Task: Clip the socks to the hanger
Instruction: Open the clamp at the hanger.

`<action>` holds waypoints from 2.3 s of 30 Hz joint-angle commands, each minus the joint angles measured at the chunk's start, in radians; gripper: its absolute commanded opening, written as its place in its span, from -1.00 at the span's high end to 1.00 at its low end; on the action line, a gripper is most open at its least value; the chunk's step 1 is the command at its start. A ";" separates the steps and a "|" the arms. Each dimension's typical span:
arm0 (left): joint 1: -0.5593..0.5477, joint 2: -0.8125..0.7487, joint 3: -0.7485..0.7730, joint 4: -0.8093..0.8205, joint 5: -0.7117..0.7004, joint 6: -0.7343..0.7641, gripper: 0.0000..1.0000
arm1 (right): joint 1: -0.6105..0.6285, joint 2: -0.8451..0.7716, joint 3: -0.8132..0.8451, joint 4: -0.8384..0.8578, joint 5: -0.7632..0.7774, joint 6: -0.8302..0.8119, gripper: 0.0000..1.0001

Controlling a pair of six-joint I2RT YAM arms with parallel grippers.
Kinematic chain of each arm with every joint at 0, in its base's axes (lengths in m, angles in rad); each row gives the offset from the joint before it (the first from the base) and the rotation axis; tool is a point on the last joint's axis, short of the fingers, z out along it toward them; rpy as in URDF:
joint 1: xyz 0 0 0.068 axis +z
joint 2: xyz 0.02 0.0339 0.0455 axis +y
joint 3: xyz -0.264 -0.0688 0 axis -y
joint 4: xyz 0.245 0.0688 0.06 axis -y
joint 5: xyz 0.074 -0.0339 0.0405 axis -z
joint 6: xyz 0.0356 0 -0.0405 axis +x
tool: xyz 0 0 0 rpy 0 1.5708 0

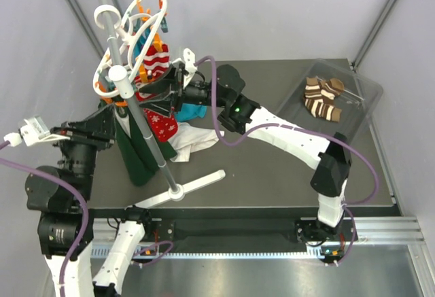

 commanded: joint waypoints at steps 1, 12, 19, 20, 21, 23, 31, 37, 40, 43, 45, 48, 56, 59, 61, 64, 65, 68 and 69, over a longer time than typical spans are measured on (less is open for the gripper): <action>-0.003 0.054 0.027 0.057 0.007 -0.057 0.24 | 0.023 0.039 0.073 0.098 -0.031 0.020 0.09; -0.003 0.071 0.060 0.069 0.062 -0.129 0.24 | 0.027 0.094 0.134 0.097 0.047 0.000 0.13; -0.003 0.076 0.014 0.098 0.154 -0.189 0.27 | 0.030 0.088 0.141 0.100 0.067 0.005 0.21; -0.003 0.076 0.011 0.098 0.154 -0.192 0.27 | 0.032 0.091 0.144 0.097 0.061 0.008 0.21; -0.003 0.077 0.010 0.100 0.153 -0.195 0.28 | 0.033 0.094 0.151 0.095 0.056 0.008 0.21; -0.003 0.076 0.005 0.101 0.150 -0.196 0.28 | 0.037 0.100 0.160 0.088 0.048 0.008 0.21; -0.003 0.073 0.007 0.100 0.144 -0.198 0.28 | 0.043 0.131 0.211 0.075 0.047 0.022 0.28; -0.003 0.076 0.014 0.106 0.150 -0.204 0.28 | 0.046 0.148 0.240 0.063 0.047 0.037 0.55; -0.003 0.080 0.008 0.109 0.160 -0.209 0.28 | 0.047 0.134 0.237 0.036 0.045 0.037 0.77; -0.003 0.089 -0.012 0.127 0.180 -0.222 0.28 | 0.047 0.093 0.201 0.003 0.061 0.034 0.84; -0.003 0.102 -0.029 0.152 0.209 -0.236 0.26 | 0.047 0.068 0.168 -0.044 0.073 0.030 0.84; -0.003 0.119 -0.047 0.173 0.236 -0.252 0.24 | 0.047 0.031 0.165 -0.139 0.076 0.014 0.86; -0.003 0.172 -0.036 0.171 0.190 -0.333 0.18 | 0.047 -0.009 0.197 -0.322 0.137 -0.099 1.00; -0.003 0.220 0.011 0.112 0.184 -0.351 0.16 | 0.047 -0.001 0.228 -0.376 0.174 -0.150 1.00; -0.003 0.234 0.026 0.107 0.185 -0.374 0.15 | 0.047 0.003 0.231 -0.394 0.200 -0.174 1.00; -0.003 0.254 0.042 0.118 0.182 -0.382 0.10 | 0.047 0.004 0.230 -0.406 0.220 -0.240 1.00; -0.003 0.263 0.052 0.118 0.180 -0.381 0.10 | 0.049 0.000 0.228 -0.406 0.229 -0.256 1.00; -0.003 0.284 0.068 0.111 0.162 -0.376 0.01 | 0.049 -0.004 0.231 -0.415 0.252 -0.277 1.00; -0.003 0.287 0.073 0.114 0.156 -0.377 -0.02 | 0.052 -0.006 0.231 -0.419 0.255 -0.295 1.00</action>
